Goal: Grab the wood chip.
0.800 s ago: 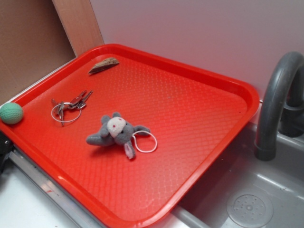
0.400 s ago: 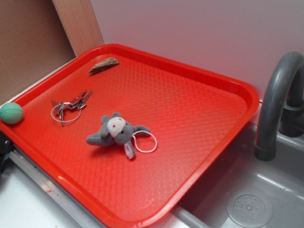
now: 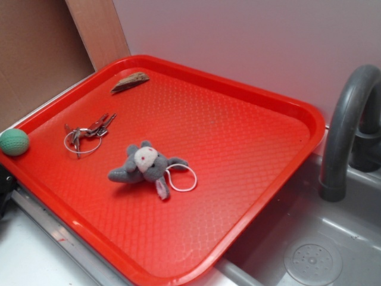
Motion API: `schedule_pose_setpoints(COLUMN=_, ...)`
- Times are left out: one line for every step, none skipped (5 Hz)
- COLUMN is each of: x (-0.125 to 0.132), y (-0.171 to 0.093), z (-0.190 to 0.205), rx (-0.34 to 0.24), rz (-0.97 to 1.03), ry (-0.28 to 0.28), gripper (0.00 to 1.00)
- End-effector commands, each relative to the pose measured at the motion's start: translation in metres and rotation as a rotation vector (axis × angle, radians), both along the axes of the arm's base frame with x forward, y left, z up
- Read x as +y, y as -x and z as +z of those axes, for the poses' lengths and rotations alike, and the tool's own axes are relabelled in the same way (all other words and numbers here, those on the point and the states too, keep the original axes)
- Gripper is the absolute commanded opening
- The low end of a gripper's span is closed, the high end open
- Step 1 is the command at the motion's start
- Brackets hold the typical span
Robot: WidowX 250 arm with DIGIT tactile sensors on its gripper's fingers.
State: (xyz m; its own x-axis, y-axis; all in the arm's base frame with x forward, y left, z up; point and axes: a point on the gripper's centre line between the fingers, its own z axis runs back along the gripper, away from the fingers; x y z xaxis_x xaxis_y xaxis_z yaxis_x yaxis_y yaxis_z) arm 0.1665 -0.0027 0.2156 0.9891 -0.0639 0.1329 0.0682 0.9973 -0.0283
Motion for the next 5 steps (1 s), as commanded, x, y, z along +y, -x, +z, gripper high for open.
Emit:
schedule_pose_setpoints(x=-0.002, y=-0.07, z=-0.042, rx=-0.09, rz=-0.239, ry=-0.119, gripper=1.0)
schedule_pose_setpoints(x=-0.003, y=-0.095, z=-0.064, rx=-0.096, rz=-0.284, ry=-0.151, gripper=1.0)
schedule_pose_setpoints(x=-0.003, y=-0.119, z=-0.088, rx=-0.089, rz=-0.289, ry=-0.176, gripper=1.0)
schedule_pose_setpoints(x=0.006, y=-0.134, z=-0.109, rx=-0.059, rz=-0.258, ry=-0.204, gripper=1.0)
schedule_pose_setpoints(x=0.006, y=-0.148, z=-0.134, rx=-0.022, rz=-0.261, ry=-0.192, gripper=1.0)
